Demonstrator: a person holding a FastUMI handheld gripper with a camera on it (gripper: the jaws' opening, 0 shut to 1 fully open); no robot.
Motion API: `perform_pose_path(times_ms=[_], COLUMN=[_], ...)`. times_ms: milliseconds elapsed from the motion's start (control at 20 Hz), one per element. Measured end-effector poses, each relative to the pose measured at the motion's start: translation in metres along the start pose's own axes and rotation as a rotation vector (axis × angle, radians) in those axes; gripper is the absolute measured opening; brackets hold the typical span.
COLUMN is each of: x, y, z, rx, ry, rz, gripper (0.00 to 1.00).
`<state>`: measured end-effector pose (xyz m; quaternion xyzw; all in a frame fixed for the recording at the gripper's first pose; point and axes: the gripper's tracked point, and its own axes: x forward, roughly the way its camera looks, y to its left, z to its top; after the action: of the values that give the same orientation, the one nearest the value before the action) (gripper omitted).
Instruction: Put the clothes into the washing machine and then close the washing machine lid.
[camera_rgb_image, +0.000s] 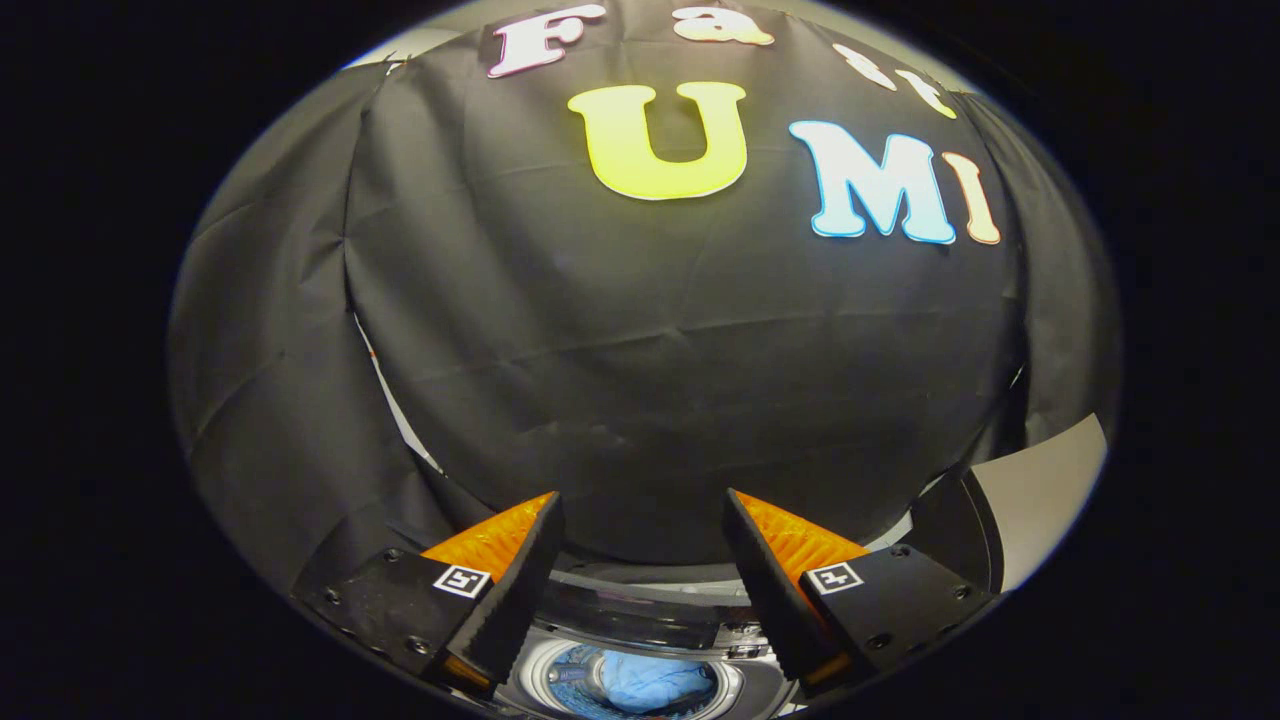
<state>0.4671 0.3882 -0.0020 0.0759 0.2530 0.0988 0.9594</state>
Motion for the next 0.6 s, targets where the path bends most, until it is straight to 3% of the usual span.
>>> perform_pose_path(times_ms=[150, 350, 600], x=[0.013, 0.015, 0.007], y=[-0.006, -0.011, -0.007], z=[-0.02, -0.022, -0.025], rx=[-0.04, 0.027, 0.015], ry=[0.051, 0.004, -0.032], rz=[-0.021, -0.015, -0.011], gripper=[0.99, 0.99, 0.99])
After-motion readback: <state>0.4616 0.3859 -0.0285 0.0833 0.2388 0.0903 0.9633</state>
